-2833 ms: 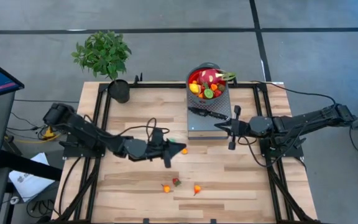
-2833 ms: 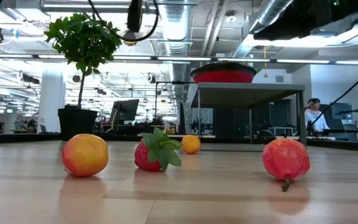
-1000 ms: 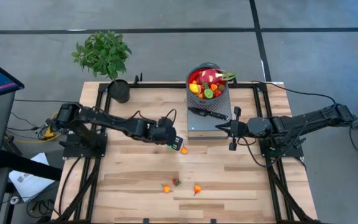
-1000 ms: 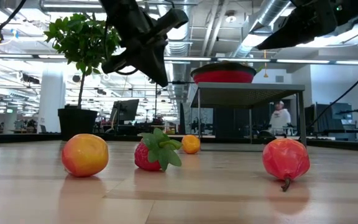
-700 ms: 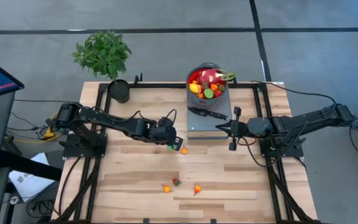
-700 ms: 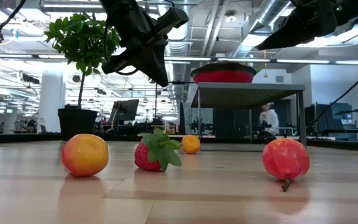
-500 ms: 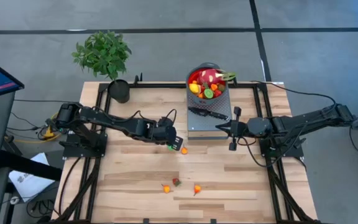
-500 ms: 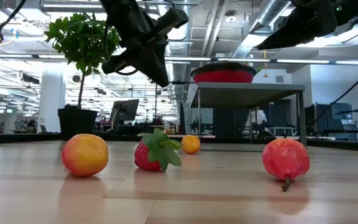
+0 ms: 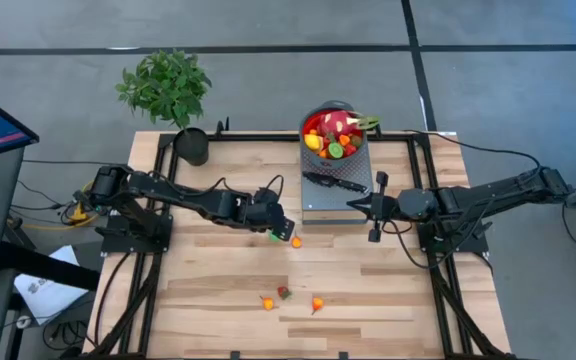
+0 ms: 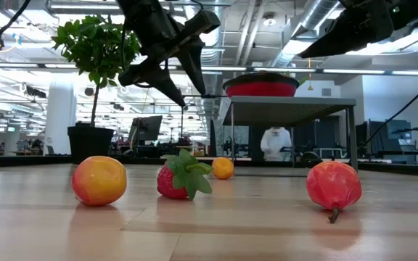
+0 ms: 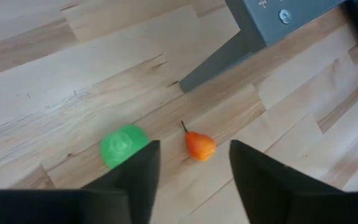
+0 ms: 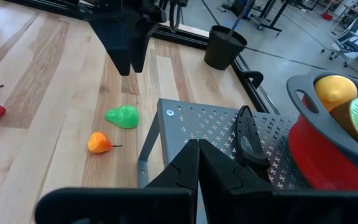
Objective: Pick & Place Fruit
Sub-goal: Put the green pear into the red colander on the shelf
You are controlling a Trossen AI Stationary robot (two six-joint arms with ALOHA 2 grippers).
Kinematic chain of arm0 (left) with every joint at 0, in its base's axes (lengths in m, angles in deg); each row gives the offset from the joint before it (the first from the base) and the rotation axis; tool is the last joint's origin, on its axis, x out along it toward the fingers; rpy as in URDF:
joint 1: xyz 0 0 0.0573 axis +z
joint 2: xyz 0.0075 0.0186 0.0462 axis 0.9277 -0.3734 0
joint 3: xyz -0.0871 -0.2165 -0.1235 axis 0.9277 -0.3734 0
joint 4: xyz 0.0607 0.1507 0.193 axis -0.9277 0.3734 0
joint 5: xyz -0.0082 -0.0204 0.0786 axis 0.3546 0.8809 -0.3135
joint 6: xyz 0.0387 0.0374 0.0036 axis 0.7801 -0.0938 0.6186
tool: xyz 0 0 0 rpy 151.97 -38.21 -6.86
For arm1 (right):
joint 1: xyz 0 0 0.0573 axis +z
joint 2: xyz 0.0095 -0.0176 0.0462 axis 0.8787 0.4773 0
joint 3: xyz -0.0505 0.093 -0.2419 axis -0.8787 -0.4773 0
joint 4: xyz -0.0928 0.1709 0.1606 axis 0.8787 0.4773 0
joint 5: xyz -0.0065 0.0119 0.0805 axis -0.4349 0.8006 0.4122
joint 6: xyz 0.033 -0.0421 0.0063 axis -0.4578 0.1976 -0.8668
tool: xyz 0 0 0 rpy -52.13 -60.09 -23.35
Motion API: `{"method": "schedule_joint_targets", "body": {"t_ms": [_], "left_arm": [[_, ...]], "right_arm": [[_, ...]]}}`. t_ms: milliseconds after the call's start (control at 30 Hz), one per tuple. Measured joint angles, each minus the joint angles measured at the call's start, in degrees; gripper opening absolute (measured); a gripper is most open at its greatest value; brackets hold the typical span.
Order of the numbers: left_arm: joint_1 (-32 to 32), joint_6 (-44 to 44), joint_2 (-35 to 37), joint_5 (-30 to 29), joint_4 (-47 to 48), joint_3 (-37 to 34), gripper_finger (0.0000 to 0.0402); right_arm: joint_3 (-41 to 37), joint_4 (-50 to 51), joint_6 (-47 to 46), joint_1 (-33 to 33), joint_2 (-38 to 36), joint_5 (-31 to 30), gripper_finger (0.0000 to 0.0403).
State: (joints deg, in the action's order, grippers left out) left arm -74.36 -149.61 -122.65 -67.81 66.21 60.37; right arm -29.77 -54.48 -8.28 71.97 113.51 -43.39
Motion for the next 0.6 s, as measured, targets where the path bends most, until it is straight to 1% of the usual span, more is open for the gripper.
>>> {"method": "schedule_joint_targets", "body": {"t_ms": [167, 300, 433, 600], "left_arm": [[0.00, -0.81, 0.00, 0.00, 0.00, 0.00, 0.0256], [0.00, -0.83, 0.00, 0.02, 0.00, 0.00, 0.0303], [-0.07, -0.85, 0.00, 0.04, 0.00, 0.00, 0.0338], [-0.07, -0.85, 0.00, 0.12, 0.00, 0.00, 0.0371]], "right_arm": [[0.00, 0.77, 0.00, -0.02, 0.00, 0.00, 0.0000], [0.00, 0.75, -0.01, -0.01, 0.00, 0.00, 0.0000], [0.00, 0.75, -0.02, -0.02, 0.00, 0.00, 0.0000], [0.00, 0.75, -0.02, -0.02, 0.00, 0.00, 0.0000]]}}
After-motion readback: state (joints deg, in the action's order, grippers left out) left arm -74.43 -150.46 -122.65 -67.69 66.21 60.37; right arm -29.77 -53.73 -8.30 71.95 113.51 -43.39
